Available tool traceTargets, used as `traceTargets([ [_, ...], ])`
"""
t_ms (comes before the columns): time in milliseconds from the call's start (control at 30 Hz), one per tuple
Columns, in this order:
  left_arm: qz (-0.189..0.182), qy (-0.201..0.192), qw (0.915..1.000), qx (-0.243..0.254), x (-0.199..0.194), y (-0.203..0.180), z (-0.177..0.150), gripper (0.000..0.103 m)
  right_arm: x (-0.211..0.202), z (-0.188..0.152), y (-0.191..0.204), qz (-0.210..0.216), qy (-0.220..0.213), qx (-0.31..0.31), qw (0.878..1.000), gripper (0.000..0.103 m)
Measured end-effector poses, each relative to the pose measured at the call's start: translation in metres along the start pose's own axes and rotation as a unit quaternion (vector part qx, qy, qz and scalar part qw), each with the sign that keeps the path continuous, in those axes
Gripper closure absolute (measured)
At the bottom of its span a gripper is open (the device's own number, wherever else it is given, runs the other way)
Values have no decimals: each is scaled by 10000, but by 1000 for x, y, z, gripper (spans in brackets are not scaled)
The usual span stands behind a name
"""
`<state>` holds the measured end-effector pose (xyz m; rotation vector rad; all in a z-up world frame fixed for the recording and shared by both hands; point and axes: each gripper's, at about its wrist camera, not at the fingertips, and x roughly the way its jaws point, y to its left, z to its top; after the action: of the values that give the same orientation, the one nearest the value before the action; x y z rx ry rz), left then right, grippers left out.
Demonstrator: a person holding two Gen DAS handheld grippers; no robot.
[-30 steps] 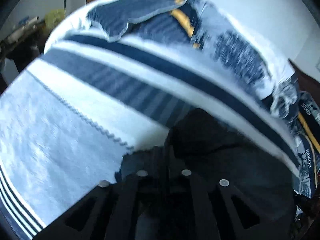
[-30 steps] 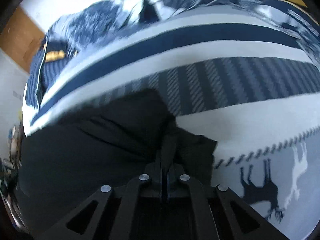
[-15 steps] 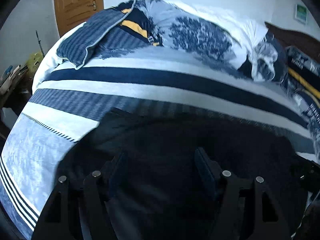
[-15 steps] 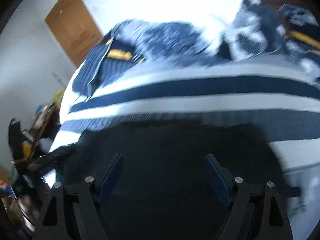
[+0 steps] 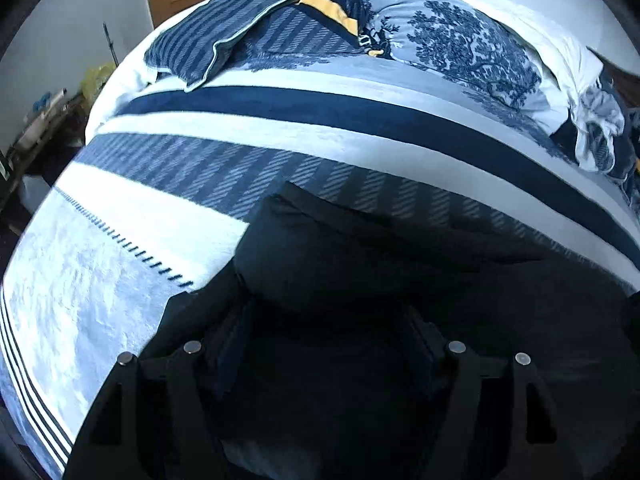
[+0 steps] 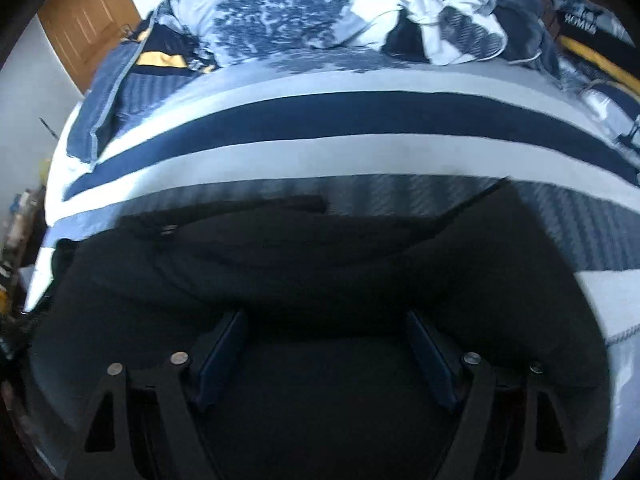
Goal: Fold large clothes
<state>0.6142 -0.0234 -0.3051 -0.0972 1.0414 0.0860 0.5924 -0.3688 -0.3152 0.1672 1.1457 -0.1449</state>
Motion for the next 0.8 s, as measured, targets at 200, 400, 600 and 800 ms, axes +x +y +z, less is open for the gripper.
traceTargets([
  [200,-307,-226,9978,-540,-74,69,-28,31,-75,-27,-36,167,-200,571,9980,27],
  [400,-327,-512,9941,-900,-148,152,-121,23,-175,-141,-87,1170,-742,1104,9842,21],
  [600,-462,231,9866,-1550,-143,202,-199,23,-174,-245,-139,1309,-421,2074,9685,21],
  [800,-1465,724,9482,-2725,-130,216,-235,23,-151,-275,-156,1784,-241,2642,9475,21],
])
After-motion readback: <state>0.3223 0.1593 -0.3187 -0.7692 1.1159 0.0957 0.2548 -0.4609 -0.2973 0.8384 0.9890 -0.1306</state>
